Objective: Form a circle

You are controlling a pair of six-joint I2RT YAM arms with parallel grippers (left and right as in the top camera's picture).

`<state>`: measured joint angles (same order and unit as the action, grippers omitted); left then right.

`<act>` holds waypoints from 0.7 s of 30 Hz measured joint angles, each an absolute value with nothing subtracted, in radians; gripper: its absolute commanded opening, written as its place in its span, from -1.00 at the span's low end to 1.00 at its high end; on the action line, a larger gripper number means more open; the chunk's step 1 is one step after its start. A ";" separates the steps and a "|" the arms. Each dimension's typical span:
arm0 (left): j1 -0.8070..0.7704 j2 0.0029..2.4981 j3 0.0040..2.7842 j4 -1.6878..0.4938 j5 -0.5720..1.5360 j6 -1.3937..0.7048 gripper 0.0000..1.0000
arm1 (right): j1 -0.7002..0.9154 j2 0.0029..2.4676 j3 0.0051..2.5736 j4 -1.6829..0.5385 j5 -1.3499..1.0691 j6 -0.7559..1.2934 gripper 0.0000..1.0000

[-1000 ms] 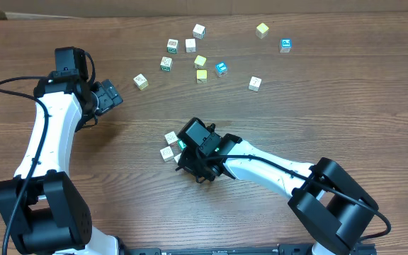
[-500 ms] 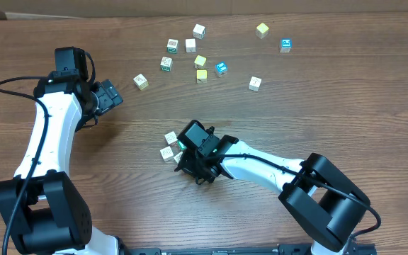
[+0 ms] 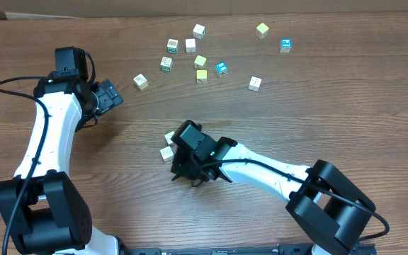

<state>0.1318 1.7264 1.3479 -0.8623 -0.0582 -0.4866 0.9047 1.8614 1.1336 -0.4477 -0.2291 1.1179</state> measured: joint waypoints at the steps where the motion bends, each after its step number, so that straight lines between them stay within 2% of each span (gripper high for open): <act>1: 0.132 1.726 1.348 -0.863 -0.059 -0.487 0.99 | 0.910 1.860 1.139 -0.430 -0.229 1.090 -0.93; 10: 0.132 1.726 1.348 -0.863 -0.058 -0.487 0.99 | 0.926 1.856 1.166 -0.347 -0.210 0.801 -0.93; 21: 0.132 1.726 1.348 -0.863 -0.059 -0.487 0.99 | 0.962 1.857 1.166 -0.354 -0.169 0.725 -0.93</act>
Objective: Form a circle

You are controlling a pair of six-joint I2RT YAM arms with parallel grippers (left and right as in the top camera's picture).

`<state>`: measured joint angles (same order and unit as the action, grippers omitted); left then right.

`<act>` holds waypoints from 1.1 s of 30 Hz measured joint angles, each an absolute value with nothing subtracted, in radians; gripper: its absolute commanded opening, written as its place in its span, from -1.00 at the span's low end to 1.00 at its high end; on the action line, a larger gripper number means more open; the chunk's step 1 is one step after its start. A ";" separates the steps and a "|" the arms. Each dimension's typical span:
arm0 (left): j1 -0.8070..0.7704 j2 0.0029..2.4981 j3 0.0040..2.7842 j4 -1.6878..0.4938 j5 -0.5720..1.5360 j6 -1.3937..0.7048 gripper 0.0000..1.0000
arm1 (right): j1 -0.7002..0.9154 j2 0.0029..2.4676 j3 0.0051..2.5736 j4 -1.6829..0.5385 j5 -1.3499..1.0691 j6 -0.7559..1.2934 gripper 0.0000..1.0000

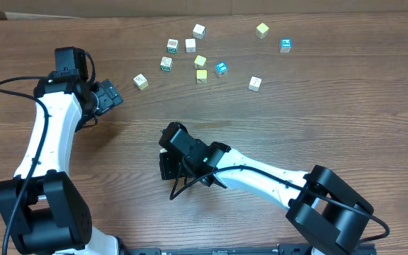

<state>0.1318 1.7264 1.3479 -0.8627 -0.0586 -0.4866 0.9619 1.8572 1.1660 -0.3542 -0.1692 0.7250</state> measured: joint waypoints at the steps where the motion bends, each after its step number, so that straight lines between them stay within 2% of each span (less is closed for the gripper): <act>1: 0.132 1.726 1.348 -0.863 -0.059 -0.487 0.99 | 0.962 1.860 1.166 -0.355 -0.167 0.724 -0.93; 33: 0.132 1.726 1.348 -0.863 -0.058 -0.487 0.99 | 0.923 1.922 1.166 -0.353 -0.168 0.770 -0.93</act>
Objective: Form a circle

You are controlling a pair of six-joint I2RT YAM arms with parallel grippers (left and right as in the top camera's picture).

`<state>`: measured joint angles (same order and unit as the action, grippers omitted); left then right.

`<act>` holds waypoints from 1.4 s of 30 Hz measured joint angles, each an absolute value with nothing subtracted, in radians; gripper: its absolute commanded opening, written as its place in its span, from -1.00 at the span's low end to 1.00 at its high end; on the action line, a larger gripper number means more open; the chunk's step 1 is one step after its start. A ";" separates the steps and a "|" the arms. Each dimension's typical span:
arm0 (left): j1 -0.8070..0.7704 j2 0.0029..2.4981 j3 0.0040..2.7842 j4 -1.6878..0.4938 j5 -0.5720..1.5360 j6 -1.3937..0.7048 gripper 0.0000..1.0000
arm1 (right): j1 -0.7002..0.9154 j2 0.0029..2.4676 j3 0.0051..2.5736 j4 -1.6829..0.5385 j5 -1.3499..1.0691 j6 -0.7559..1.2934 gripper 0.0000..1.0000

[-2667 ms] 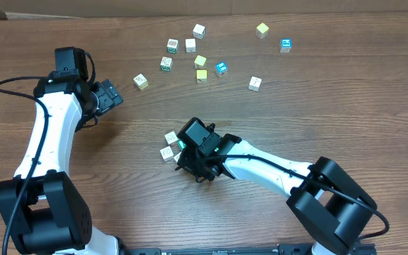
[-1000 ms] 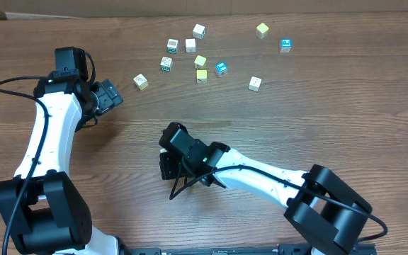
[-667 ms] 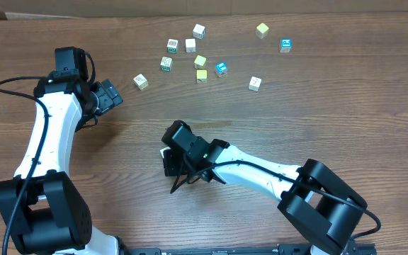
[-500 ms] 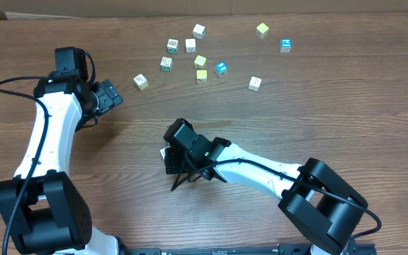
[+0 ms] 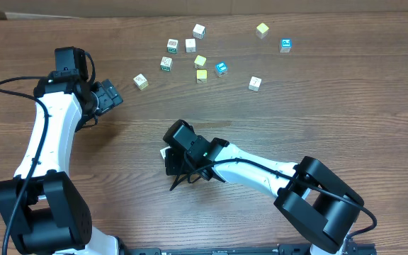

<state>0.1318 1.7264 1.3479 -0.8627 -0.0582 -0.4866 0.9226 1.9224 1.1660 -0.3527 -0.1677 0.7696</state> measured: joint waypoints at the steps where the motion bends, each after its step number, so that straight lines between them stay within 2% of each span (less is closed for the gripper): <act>1: 0.132 1.726 1.348 -0.863 -0.058 -0.487 0.99 | 0.923 1.922 1.166 -0.353 -0.167 0.771 -0.93; 42: 0.132 1.726 1.348 -0.862 -0.059 -0.487 0.99 | 0.911 1.922 1.166 -0.351 -0.134 0.782 -0.93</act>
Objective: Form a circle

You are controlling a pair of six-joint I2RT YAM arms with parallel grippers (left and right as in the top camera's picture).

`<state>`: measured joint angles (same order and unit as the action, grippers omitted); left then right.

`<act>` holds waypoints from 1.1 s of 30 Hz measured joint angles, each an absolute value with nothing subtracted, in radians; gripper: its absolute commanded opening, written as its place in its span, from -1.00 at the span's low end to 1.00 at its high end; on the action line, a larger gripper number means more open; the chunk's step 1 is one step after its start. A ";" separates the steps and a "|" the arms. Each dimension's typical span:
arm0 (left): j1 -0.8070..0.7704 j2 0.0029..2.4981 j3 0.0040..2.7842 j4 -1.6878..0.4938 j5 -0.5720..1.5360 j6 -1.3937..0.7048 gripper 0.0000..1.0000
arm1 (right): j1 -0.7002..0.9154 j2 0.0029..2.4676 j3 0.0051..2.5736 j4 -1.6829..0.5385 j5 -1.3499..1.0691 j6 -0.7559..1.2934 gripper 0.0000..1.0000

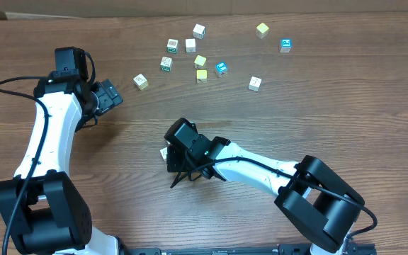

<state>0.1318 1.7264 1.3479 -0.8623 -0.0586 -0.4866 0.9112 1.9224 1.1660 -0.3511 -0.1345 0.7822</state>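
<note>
Only the overhead view is given. Several small cubes lie scattered across the far part of the table, among them a cream cube [141, 81], a green-marked cube [166, 63], a yellow cube [202, 75], a blue cube [221, 69] and a white cube [255, 83]. My right gripper [171, 157] points down at mid-table, its head covering the spot; only the edge of one pale cube [163, 152] shows at its left side. My left gripper [113, 95] hangs at the left, just left of the cream cube, with nothing seen in it.
Farther back lie a white cube [199, 30], a yellow-green cube [262, 30] and a blue cube [285, 45]. The right arm [261, 170] stretches across the near middle of the wooden table [346, 113]. A cable runs beside the left arm [41, 142].
The right gripper head has shifted very slightly; the pale cube edge still shows at its left. The left arm and the scattered cubes have not moved.
At first two pale cubes lay just left of the right gripper at mid-table. Then the gripper stood over them and hid both. After that one cube's edge showed at its left, and it does now.
</note>
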 measured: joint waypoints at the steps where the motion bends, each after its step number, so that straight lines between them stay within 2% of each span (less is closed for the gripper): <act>1: 0.132 1.726 1.348 -0.862 -0.059 -0.487 0.99 | 0.911 1.922 1.167 -0.351 -0.140 0.782 -0.93; 8: 0.132 1.726 1.348 -0.863 -0.059 -0.487 0.99 | 0.910 1.906 1.227 -0.352 -0.179 0.737 -0.93; 14: 0.132 1.726 1.348 -0.862 -0.059 -0.487 0.99 | 0.855 1.813 1.272 -0.362 -0.117 0.661 -0.91; 16: 0.132 1.726 1.348 -0.862 -0.059 -0.487 0.99 | 0.791 1.790 1.283 -0.397 -0.078 0.642 -0.75; 17: 0.132 1.726 1.348 -0.862 -0.059 -0.487 0.99 | 0.749 1.785 1.285 -0.420 -0.060 0.635 -0.53; 18: 0.132 1.726 1.348 -0.863 -0.059 -0.487 0.99 | 0.720 1.785 1.285 -0.434 -0.052 0.625 -0.13; 19: 0.132 1.726 1.348 -0.862 -0.059 -0.487 0.99 | 0.672 1.785 1.285 -0.463 -0.038 0.617 0.14; 20: 0.131 1.726 1.348 -0.862 -0.058 -0.487 0.99 | 0.623 1.785 1.285 -0.493 -0.028 0.617 0.62; 21: 0.132 1.726 1.348 -0.862 -0.059 -0.487 0.99 | 0.582 1.785 1.285 -0.517 -0.019 0.616 0.93; 22: 0.132 1.726 1.348 -0.863 -0.059 -0.487 0.99 | 0.533 1.785 1.285 -0.537 -0.011 0.613 1.00; 33: 0.132 1.726 1.348 -0.863 -0.058 -0.487 0.99 | 0.142 1.785 1.285 -0.667 0.068 0.601 1.00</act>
<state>0.1318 1.7264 1.3479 -0.8627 -0.0582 -0.4866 0.1417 1.7855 1.2846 -0.6670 0.0681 0.6010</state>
